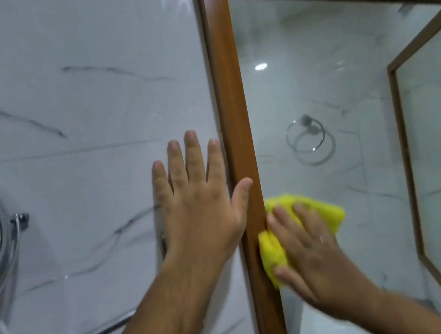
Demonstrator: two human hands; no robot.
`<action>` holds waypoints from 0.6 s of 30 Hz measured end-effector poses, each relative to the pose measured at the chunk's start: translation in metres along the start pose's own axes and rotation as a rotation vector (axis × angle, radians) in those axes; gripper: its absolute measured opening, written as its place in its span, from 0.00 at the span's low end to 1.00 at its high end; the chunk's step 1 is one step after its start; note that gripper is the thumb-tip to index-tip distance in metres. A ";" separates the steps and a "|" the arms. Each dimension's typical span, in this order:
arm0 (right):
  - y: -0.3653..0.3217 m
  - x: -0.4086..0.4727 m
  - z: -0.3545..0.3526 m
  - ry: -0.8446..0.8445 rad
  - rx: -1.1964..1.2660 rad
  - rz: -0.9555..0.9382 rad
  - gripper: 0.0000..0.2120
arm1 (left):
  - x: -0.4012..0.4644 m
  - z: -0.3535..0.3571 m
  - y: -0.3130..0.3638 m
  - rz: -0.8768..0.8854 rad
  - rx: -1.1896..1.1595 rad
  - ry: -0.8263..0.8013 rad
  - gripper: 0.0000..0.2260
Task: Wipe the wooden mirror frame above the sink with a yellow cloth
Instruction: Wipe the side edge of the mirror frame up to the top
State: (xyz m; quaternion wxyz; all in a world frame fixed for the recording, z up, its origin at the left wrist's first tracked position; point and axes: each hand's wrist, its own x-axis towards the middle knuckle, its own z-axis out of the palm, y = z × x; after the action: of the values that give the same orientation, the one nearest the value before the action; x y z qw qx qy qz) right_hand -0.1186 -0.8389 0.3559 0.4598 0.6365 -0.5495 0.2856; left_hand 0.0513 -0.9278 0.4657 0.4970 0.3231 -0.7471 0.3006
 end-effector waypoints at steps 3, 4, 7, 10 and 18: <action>0.001 0.030 -0.010 0.013 0.008 0.122 0.31 | -0.011 0.008 0.014 -0.040 0.007 -0.006 0.34; -0.001 0.031 -0.006 0.024 0.019 0.119 0.32 | -0.012 0.011 0.017 -0.047 0.018 0.001 0.34; -0.022 -0.035 0.026 0.020 0.096 0.152 0.34 | -0.027 0.023 0.026 -0.055 0.025 0.006 0.33; -0.069 -0.145 0.074 -0.154 0.130 0.215 0.37 | -0.043 0.033 0.034 -0.093 0.000 -0.007 0.32; -0.122 -0.277 0.120 -0.351 0.104 0.273 0.37 | -0.099 0.053 0.062 -0.195 -0.061 0.035 0.31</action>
State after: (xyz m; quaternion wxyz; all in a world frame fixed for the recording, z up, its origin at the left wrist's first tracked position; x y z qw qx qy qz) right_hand -0.0824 -0.8289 0.0329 0.2807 0.6191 -0.6866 0.2581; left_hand 0.0035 -0.9125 0.3474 0.5464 0.3739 -0.7121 0.2336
